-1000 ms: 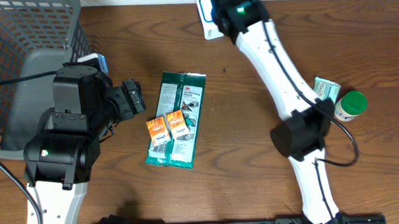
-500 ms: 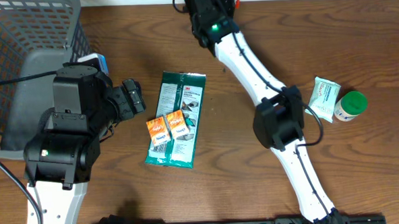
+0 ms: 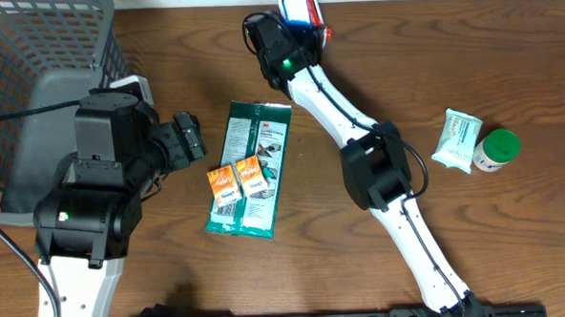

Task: Scan the item barcode
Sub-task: 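Hold the red strip's barcode against the white scanner face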

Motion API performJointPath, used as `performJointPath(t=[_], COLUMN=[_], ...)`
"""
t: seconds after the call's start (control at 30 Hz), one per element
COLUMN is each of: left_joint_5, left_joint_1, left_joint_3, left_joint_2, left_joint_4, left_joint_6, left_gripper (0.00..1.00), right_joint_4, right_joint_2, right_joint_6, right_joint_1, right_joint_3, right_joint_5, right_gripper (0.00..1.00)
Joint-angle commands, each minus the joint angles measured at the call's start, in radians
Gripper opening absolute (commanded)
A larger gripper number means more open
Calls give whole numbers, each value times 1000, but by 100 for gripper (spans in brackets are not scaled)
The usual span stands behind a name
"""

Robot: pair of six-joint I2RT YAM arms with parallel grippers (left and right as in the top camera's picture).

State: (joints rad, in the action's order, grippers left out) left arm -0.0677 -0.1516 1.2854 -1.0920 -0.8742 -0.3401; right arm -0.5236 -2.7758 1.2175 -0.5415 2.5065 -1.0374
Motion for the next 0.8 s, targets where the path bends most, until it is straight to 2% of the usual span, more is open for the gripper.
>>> performJointPath(t=[0.0, 0.37, 0.77], left_joint_5=[16, 16, 16], left_joint_1=[3, 3, 3], left_joint_3=[13, 13, 13], left_joint_2=[2, 2, 2], left_joint_4=[0, 0, 0], left_joint_6=[2, 2, 2], left_gripper=[90, 90, 90], right_joint_4=[-25, -148, -200], right_joint_2=[-23, -23, -23], right_joint_6=[67, 70, 32], right_joint_1=[-23, -80, -83], right_joint_3=[12, 10, 10], right_joint_5=[-57, -53, -2], right_gripper=[1, 1, 1])
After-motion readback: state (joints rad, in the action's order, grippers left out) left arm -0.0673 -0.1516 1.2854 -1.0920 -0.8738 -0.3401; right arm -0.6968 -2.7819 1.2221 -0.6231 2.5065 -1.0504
